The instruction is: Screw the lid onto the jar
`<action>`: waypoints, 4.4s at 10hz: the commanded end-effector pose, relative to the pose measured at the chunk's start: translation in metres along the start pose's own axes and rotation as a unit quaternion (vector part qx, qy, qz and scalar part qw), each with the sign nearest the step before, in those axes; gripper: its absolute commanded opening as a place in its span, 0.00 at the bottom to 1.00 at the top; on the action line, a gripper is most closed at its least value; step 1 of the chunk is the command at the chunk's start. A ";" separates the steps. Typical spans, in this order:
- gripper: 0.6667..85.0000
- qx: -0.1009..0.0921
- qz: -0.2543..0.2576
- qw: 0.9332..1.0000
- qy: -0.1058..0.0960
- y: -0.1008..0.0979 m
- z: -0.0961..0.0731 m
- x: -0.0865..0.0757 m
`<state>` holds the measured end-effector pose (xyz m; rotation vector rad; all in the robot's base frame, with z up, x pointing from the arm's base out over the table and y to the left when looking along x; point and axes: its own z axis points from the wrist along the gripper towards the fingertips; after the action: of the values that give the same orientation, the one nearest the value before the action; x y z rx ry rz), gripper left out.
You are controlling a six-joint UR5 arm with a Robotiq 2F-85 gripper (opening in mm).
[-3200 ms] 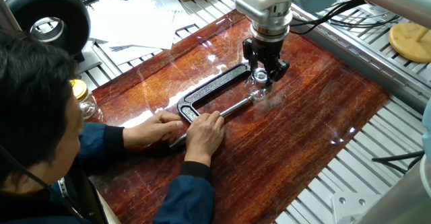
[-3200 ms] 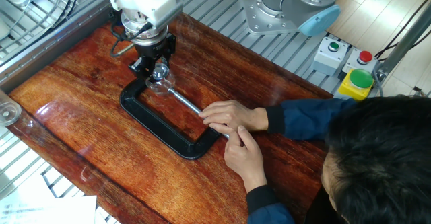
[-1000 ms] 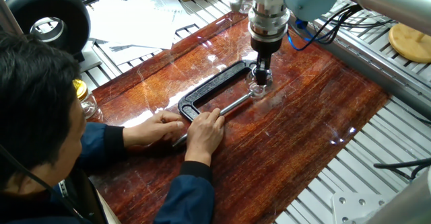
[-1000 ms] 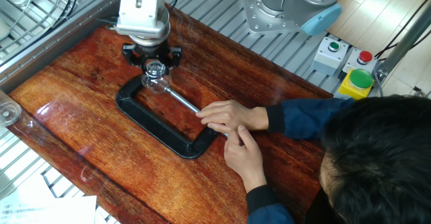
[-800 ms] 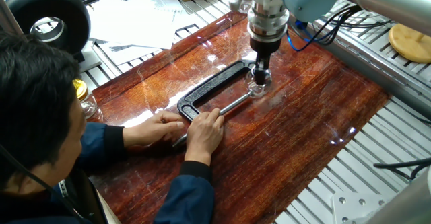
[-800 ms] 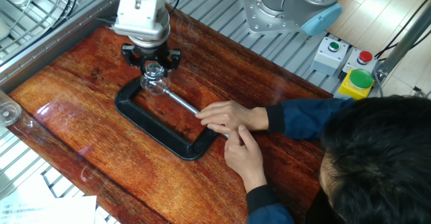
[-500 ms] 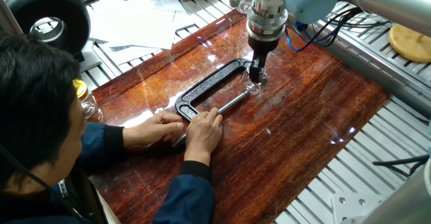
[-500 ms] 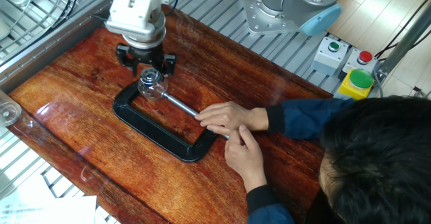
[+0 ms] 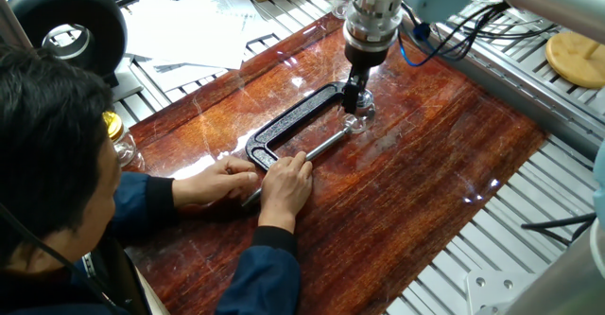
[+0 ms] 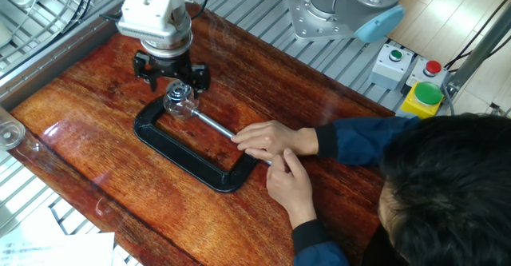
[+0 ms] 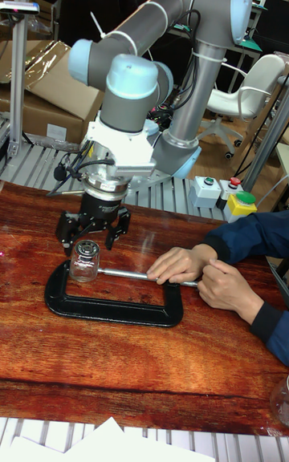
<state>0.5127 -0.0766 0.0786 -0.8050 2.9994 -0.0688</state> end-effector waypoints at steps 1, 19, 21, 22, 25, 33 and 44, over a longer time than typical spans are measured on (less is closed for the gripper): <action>0.98 -0.025 -0.159 0.987 -0.012 0.015 -0.027 -0.013; 0.79 -0.016 -0.558 0.829 -0.007 0.002 0.015 0.020; 0.70 -0.016 -0.550 0.835 -0.004 0.001 0.016 0.021; 0.68 -0.016 -0.548 0.837 -0.003 0.001 0.016 0.022; 0.57 -0.016 -0.533 0.846 -0.001 0.000 0.016 0.021; 0.25 -0.018 -0.368 0.930 0.008 -0.002 0.016 0.026; 0.42 -0.021 0.033 0.999 -0.014 -0.031 0.010 0.013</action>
<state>0.5030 -0.1009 0.0684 -0.9897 2.9734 -0.0024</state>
